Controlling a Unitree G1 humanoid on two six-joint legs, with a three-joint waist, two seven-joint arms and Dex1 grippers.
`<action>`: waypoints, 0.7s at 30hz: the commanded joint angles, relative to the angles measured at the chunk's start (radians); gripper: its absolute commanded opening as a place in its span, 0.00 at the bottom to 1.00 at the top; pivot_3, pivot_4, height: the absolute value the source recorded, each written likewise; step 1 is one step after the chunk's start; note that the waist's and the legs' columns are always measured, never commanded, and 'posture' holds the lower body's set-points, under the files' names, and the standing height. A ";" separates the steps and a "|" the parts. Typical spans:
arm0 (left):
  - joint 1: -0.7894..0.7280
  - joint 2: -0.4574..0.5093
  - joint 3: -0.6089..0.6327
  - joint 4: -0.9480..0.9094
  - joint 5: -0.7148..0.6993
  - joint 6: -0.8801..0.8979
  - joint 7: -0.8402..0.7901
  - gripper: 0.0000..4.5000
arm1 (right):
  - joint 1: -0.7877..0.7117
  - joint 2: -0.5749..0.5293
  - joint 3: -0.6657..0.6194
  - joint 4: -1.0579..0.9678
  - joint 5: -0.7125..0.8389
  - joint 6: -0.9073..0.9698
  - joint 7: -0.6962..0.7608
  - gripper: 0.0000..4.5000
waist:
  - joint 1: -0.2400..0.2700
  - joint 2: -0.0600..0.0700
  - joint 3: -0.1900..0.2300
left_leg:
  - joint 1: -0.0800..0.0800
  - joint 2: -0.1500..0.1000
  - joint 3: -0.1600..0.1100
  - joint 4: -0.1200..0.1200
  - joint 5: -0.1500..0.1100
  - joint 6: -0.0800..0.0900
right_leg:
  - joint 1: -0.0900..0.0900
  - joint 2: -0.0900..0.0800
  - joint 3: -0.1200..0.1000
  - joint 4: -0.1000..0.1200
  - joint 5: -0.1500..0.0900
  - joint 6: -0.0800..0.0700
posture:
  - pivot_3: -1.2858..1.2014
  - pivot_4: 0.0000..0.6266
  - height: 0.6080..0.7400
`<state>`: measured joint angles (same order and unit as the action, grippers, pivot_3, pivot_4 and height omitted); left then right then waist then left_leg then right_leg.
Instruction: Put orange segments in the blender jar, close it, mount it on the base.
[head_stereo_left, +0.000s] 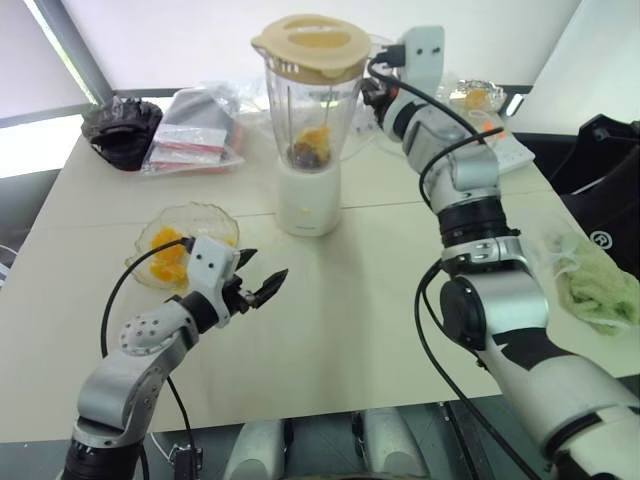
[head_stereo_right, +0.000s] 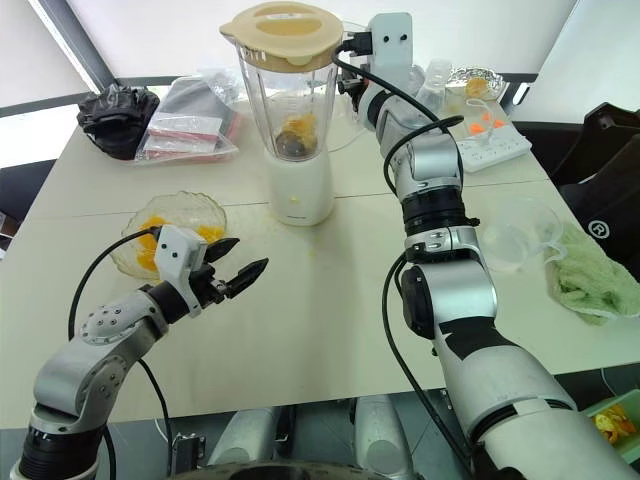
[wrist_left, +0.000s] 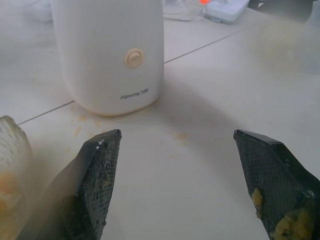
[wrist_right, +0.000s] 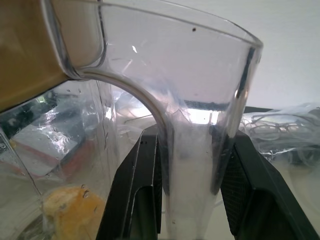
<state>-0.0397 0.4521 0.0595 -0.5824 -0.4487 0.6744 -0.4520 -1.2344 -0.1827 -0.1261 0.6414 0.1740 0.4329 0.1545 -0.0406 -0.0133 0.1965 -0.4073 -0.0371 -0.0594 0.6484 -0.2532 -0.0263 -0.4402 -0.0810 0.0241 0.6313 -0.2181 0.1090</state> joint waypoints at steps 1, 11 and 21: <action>-0.017 0.007 0.001 0.000 -0.006 -0.008 -0.008 0.83 | -0.011 -0.007 -0.010 -0.054 -0.001 -0.014 -0.012 0.21 | 0.001 0.000 0.000 | 0.000 0.000 0.000 0.000 0.000 0.000 | 0.000 0.000 0.000 0.000 0.000 0.000 | 0.52 0.24 1.00; -0.030 0.007 -0.011 0.009 0.006 -0.012 -0.006 0.83 | -0.006 -0.022 0.059 0.017 -0.059 -0.064 0.047 0.21 | 0.000 0.000 0.000 | 0.000 0.000 0.000 0.000 0.000 0.000 | 0.000 0.000 0.000 0.000 0.000 0.000 | 0.52 0.24 1.00; -0.018 -0.001 -0.021 -0.003 0.008 -0.012 0.008 0.83 | -0.057 -0.038 0.103 0.119 -0.104 -0.096 0.073 0.21 | 0.000 0.000 -0.001 | 0.001 0.000 0.000 0.000 0.000 0.000 | 0.001 0.000 0.000 0.000 0.000 0.000 | 0.52 0.24 1.00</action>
<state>-0.0574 0.4510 0.0419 -0.5578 -0.4444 0.6741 -0.4490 -1.2772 -0.2066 -0.0496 0.7461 0.1117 0.3412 0.2260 -0.0406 -0.0131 0.1956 -0.4067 -0.0373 -0.0593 0.6486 -0.2531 -0.0264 -0.4392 -0.0810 0.0241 0.6313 -0.2181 0.1090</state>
